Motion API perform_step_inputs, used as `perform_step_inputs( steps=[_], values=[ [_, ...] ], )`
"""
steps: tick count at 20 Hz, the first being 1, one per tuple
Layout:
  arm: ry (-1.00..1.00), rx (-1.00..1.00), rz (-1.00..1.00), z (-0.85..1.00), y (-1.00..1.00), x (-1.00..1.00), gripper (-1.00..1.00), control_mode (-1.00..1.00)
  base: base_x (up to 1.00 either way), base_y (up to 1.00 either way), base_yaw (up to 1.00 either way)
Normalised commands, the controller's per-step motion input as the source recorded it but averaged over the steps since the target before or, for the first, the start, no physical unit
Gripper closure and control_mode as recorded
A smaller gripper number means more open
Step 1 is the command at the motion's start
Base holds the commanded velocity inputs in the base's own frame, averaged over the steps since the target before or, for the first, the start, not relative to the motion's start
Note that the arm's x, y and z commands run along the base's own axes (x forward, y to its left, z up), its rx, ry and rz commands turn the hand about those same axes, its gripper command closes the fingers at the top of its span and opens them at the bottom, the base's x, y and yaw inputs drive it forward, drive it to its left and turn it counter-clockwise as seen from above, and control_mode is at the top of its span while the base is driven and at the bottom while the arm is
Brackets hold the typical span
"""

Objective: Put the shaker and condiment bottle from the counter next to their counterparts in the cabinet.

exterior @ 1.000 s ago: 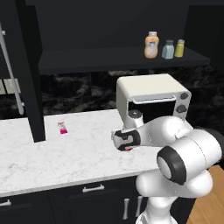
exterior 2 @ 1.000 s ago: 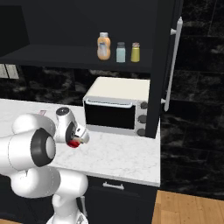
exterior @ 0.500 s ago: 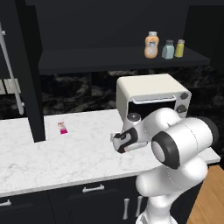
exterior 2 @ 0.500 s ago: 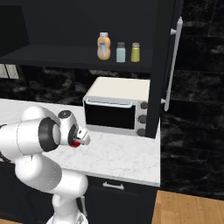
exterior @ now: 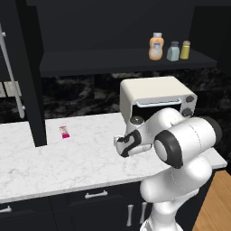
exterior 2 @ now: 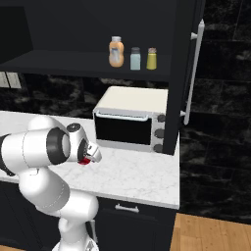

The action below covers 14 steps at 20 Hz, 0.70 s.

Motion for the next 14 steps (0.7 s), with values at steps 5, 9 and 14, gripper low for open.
perform_step_inputs(
  steps=[5, 9, 14],
  values=[
    [0.00, 0.00, 0.00, -0.03, 0.00, 0.00, 1.00, -1.00, 0.00, 0.00, 0.00],
    [0.00, 0.00, 0.00, 0.16, 0.06, 0.00, 1.00, -1.00, 0.00, 0.00, 0.00],
    [0.00, 0.00, 0.00, 0.51, 0.10, 0.00, 1.00, -1.00, 0.00, 0.00, 0.00]
  ],
)
